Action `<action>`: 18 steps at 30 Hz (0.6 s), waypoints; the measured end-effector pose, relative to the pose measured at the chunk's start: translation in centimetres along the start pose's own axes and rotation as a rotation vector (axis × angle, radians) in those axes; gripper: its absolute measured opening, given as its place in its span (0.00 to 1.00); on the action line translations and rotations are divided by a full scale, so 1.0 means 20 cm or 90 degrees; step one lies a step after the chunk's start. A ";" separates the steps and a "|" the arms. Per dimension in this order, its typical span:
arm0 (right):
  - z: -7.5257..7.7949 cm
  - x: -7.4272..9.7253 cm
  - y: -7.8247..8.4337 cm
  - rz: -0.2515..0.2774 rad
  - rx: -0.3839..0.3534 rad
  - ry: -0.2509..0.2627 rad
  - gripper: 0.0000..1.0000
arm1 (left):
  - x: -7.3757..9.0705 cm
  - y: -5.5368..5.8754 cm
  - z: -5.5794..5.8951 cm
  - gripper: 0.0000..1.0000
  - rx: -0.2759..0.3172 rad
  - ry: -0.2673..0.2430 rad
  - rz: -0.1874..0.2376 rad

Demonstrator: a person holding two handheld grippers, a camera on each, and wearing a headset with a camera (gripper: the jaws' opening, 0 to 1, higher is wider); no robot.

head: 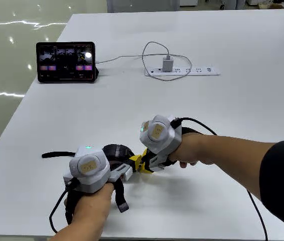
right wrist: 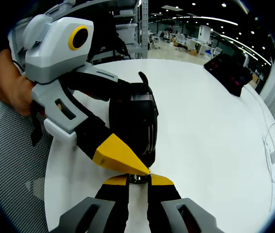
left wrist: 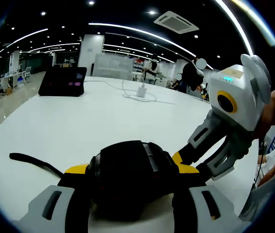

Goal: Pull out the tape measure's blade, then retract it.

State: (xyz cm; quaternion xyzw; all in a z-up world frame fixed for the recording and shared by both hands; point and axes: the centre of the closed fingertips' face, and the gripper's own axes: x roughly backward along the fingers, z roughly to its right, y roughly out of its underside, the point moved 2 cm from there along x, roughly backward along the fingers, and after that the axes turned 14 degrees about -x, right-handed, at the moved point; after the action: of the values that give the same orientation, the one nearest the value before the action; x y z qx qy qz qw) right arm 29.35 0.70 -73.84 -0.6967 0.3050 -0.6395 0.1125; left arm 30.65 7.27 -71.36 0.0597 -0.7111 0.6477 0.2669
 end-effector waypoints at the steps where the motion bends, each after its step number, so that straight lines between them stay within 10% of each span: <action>1: 0.00 0.00 0.00 0.000 -0.001 0.001 0.10 | 0.00 0.00 0.00 0.64 0.000 0.000 0.001; 18: 0.00 0.01 0.00 0.026 -0.023 0.029 0.14 | 0.01 -0.02 0.00 0.64 -0.025 0.024 -0.061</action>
State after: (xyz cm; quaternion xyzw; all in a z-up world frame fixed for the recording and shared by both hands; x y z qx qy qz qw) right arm 29.46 0.57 -73.57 -0.6774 0.3332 -0.6473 0.1055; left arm 30.76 7.25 -70.87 0.0762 -0.7150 0.6210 0.3120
